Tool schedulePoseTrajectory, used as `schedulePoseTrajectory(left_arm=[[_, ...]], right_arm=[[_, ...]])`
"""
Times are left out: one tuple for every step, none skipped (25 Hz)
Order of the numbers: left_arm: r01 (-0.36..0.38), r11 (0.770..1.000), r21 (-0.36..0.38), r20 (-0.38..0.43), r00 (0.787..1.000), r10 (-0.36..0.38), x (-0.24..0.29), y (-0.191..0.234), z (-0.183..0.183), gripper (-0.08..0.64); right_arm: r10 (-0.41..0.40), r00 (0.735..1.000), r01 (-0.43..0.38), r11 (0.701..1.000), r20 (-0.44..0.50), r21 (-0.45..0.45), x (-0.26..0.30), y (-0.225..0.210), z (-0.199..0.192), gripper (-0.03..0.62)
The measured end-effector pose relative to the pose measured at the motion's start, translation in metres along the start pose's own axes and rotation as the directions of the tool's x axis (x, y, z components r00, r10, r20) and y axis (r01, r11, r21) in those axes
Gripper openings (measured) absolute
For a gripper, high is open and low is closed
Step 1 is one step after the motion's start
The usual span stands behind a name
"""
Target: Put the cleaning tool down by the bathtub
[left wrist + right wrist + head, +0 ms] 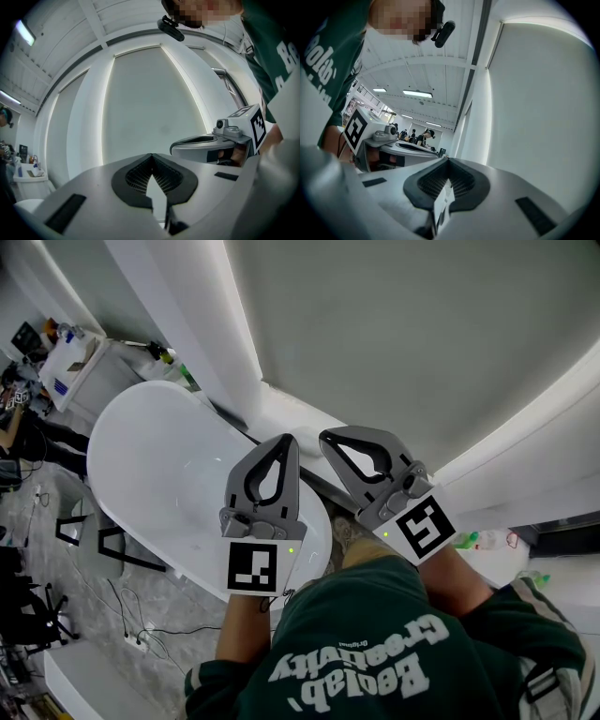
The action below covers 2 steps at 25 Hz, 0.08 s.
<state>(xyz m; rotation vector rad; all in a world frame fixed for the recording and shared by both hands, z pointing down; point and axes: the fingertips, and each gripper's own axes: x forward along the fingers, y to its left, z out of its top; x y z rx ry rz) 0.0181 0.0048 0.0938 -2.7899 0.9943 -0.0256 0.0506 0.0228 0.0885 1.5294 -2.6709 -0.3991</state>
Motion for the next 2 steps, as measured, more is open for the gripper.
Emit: schedulePoseTrajectory(left_arm=[[0.001,1.0,0.001,0.003,1.0,-0.001,0.0002,0.0009,0.0008,0.008],[0.002,1.0,0.003,0.006,1.0,-0.002,0.0005,0.0018,0.0017,0.008]], right_arm=[[-0.004,1.0,0.004,1.0,-0.005,-0.015,0.0008,-0.0002,-0.0002,0.015],[-0.008,1.0,0.008,1.0,-0.009,-0.029,0.0015,-0.0005,-0.0004,0.015]])
